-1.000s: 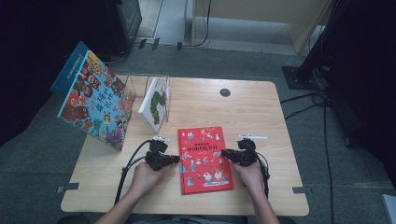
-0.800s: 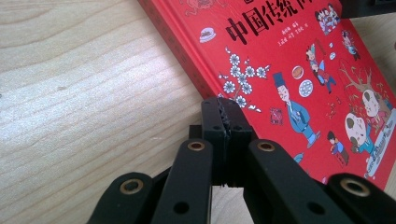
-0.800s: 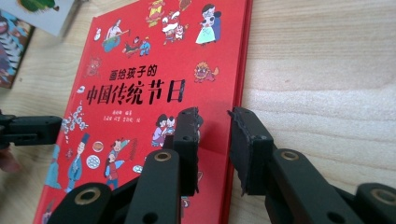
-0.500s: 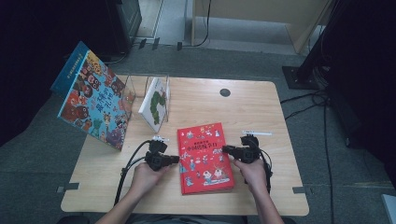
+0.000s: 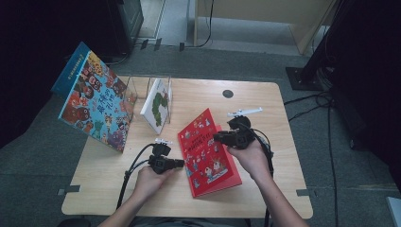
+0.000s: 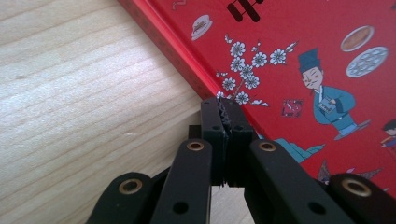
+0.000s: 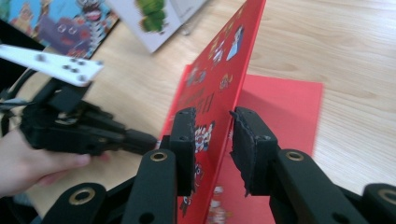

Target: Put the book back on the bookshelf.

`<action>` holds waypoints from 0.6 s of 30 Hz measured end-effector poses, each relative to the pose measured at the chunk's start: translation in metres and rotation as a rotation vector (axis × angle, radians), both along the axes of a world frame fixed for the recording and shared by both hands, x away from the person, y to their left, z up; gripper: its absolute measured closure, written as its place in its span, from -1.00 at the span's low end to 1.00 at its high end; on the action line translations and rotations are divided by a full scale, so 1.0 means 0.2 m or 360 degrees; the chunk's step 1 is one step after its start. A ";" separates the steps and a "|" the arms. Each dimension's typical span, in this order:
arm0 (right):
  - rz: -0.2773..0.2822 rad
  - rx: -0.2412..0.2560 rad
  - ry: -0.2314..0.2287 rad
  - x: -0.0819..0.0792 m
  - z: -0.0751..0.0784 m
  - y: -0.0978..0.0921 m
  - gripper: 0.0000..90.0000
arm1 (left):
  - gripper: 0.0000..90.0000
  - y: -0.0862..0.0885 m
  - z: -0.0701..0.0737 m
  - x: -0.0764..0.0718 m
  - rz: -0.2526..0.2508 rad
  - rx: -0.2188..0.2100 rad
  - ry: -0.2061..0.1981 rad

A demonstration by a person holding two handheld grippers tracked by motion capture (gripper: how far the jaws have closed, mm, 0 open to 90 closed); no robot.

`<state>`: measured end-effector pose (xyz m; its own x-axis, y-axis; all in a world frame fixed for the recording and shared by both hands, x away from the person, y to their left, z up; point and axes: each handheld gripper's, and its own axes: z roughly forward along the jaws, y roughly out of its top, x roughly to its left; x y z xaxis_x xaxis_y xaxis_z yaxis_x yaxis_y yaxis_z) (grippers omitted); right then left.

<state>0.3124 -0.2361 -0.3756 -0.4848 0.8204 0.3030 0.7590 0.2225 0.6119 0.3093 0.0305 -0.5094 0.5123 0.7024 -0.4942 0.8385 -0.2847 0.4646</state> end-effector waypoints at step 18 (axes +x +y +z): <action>0.0349 -0.0389 0.0272 0.14 0.07 0.33 0.84 | 0.69 0.03 0.03 0.01 0.0000 -0.0062 -0.0041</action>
